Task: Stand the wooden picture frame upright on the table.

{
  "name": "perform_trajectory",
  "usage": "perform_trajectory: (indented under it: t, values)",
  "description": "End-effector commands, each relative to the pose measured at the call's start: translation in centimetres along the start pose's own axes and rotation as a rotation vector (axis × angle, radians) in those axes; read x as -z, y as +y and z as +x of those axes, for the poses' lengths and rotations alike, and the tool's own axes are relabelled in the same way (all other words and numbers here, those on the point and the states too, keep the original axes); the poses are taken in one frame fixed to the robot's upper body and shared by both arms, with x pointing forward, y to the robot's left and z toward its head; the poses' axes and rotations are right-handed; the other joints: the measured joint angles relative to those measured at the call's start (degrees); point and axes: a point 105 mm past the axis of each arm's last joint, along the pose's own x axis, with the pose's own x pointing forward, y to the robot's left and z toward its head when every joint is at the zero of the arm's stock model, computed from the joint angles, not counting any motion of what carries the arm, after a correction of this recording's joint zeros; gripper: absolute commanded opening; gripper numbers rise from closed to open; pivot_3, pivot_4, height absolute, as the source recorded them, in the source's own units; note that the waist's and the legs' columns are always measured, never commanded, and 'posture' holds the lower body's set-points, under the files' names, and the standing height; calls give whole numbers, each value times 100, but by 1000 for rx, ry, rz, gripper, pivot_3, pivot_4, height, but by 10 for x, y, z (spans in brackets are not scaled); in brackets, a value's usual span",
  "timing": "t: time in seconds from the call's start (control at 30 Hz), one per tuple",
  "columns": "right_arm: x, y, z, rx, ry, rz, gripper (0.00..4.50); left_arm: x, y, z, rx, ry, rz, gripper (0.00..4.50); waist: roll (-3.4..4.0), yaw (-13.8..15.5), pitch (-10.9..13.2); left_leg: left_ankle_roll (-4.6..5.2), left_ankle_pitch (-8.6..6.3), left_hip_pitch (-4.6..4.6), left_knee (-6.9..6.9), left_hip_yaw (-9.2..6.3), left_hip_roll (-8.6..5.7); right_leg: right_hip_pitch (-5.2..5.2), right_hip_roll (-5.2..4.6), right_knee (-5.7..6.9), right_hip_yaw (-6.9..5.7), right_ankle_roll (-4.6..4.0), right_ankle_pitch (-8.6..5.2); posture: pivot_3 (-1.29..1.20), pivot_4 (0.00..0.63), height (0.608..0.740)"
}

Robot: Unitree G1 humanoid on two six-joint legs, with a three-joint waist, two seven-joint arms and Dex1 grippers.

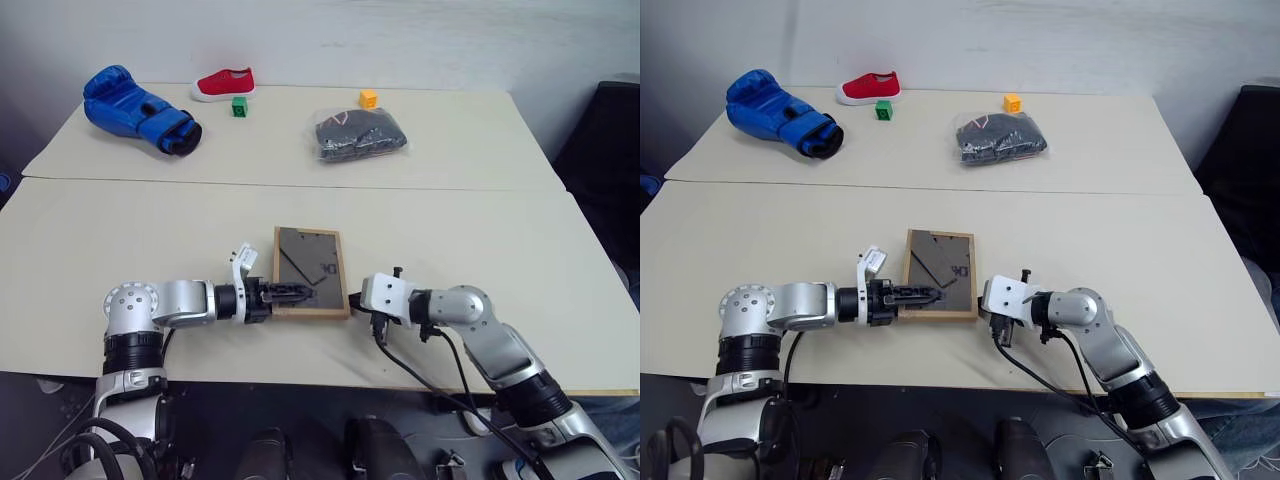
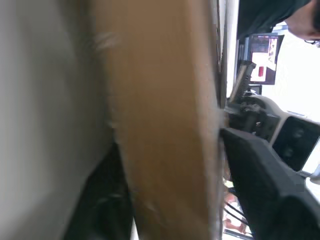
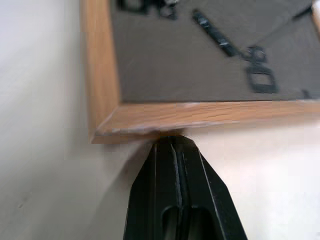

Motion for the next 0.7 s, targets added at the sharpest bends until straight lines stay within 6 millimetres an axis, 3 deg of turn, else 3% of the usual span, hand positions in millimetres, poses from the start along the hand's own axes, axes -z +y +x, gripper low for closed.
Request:
perform_trajectory:
  t: [0.03, 0.1, 0.17, 0.27, 0.33, 0.47, 0.63, 0.7]
  values:
    - [8, 6, -23, -31, -5, 13, 0, -1, 5, -7, -1, -41, -17, 1267, 0, 29, 0, 0, 0, 0, 1, 1, 0, 1, 0, -3, 0, 0, 0, 0, 150, 740]
    - [11, 3, -35, -17, -17, 19, 0, -5, 1, -10, 22, -81, 0, 1236, 0, 37, 0, -1, -1, 0, 0, 4, 0, 2, 3, -8, 1, 0, 0, 0, 150, 740]
    - [6, -8, -52, 34, -95, 112, 0, -6, -15, -16, 43, -110, 153, 1236, -3, 20, 2, -1, 0, -1, 0, 5, 1, 1, 5, -8, 1, 0, 0, 0, 150, 740]
    - [-22, -22, -71, 37, -273, 243, 534, -6, -28, -22, 48, -156, 471, 1236, 1, -73, 9, -11, 2, -1, -4, 11, 7, -4, 15, -3, 7, -1, 0, 0, 150, 740]
    - [-42, -29, -77, 19, -371, 293, 1178, 0, -27, -23, 54, -126, 648, 1236, 13, -118, 14, -20, 7, 5, -12, 16, 7, -3, 16, -1, 9, -5, -3, 0, 150, 740]
    - [-87, -35, -65, -95, -501, 253, 2545, 2, -19, -19, 67, -96, 748, 1236, 22, -95, 14, -24, 10, 16, -28, 21, 11, -3, 21, -2, 16, -13, -7, 0, 150, 740]
    - [-121, -44, -42, -132, -578, 171, 4238, 8, -19, -14, 101, -44, 810, 1236, 21, -67, 14, -8, 5, -4, -37, 6, 11, -11, 10, -21, 8, -13, -7, 0, 150, 740]
    - [-128, -47, -34, -137, -588, 156, 4483, 9, -19, -14, 109, -39, 812, 1236, 22, -89, 14, 4, 0, -14, -34, 6, 10, -16, 5, -29, 8, -8, -4, 0, 150, 740]
